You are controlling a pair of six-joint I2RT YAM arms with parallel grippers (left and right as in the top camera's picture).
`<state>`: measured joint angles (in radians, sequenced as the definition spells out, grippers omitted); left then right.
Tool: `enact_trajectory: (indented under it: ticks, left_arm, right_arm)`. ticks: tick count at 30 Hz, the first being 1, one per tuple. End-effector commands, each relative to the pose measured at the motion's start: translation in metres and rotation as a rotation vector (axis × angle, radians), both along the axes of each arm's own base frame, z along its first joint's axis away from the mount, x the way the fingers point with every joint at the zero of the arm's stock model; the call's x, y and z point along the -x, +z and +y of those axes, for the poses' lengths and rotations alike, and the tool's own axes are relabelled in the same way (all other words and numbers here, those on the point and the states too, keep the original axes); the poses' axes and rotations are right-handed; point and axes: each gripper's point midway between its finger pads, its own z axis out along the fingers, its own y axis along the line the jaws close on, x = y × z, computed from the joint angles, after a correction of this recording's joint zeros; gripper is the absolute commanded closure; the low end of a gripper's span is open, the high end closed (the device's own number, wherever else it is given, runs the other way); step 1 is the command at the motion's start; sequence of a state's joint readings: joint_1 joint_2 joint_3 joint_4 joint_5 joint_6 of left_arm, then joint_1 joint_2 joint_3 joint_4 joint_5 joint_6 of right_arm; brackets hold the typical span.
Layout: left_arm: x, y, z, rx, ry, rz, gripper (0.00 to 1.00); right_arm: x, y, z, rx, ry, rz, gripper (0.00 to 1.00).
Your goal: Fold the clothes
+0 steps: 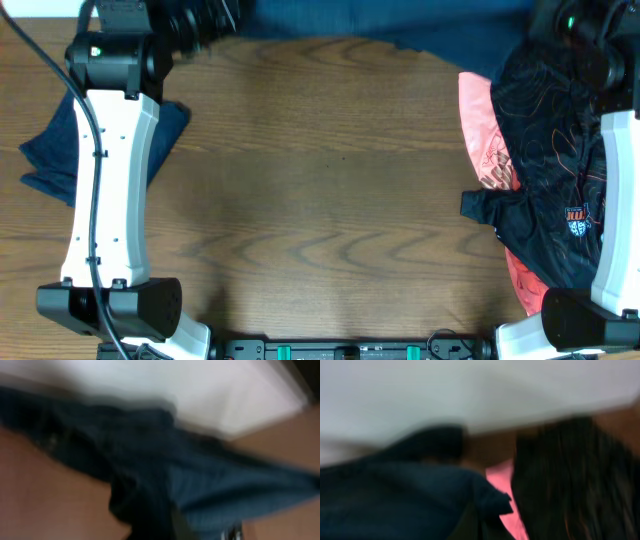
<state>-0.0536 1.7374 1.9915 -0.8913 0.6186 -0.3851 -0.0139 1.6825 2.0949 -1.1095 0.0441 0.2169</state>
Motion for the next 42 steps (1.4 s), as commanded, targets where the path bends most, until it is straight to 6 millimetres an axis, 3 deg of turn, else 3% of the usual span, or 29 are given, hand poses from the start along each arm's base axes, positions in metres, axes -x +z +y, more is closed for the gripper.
enact_trajectory:
  ticks: [1,4,7,11,16,19,23,27,30,33,36,40,42]
  left_arm:
    - [0.02,-0.046,0.02,-0.13,-0.011,0.141,0.94]
    - [0.059,-0.095,0.017,-0.159,-0.038,0.382,0.94]
    - [0.103,-0.137,0.013,-0.18,-0.089,0.604,0.94]
    - [0.162,-0.178,0.014,-0.212,-0.177,0.851,0.94]
    - [0.23,-0.214,0.017,-0.227,-0.258,1.096,0.94]
    - [0.264,-0.229,0.019,-0.227,-0.266,1.156,0.94]
    - [0.289,-0.234,0.022,-0.225,-0.251,1.122,0.94]
    - [0.283,-0.226,0.021,-0.222,-0.217,0.977,0.94]
    - [0.261,-0.22,0.019,-0.203,-0.145,0.85,0.94]
    - [0.22,-0.218,0.023,-0.197,-0.015,0.706,0.94]
    - [0.184,-0.222,0.042,-0.238,0.191,0.626,0.94]
    - [0.138,-0.222,0.075,-0.274,0.486,0.516,0.94]
    - [0.113,-0.217,0.077,-0.246,0.528,0.437,0.94]
  right_arm:
    - [0.026,-0.036,-0.038,0.072,-0.132,0.171,0.99]
    - [0.061,-0.08,-0.04,0.08,-0.144,0.39,0.99]
    - [0.097,-0.114,-0.055,0.124,-0.254,0.575,0.99]
    - [0.134,-0.139,-0.068,0.178,-0.346,0.745,0.99]
    - [0.17,-0.153,-0.077,0.234,-0.433,0.891,0.99]
    - [0.185,-0.162,-0.076,0.239,-0.432,0.931,0.99]
    - [0.199,-0.169,-0.075,0.239,-0.43,0.934,0.99]
    - [0.184,-0.171,-0.065,0.213,-0.348,0.857,0.99]
    - [0.149,-0.173,-0.041,0.153,-0.197,0.735,0.99]
    - [0.093,-0.167,0.0,0.079,0.022,0.531,0.99]
    - [0.042,-0.15,0.036,0.025,0.136,0.319,0.99]
    - [-0.004,-0.134,0.067,0.023,0.2,0.142,0.99]
    - [-0.021,-0.139,0.082,0.024,0.227,0.104,0.99]
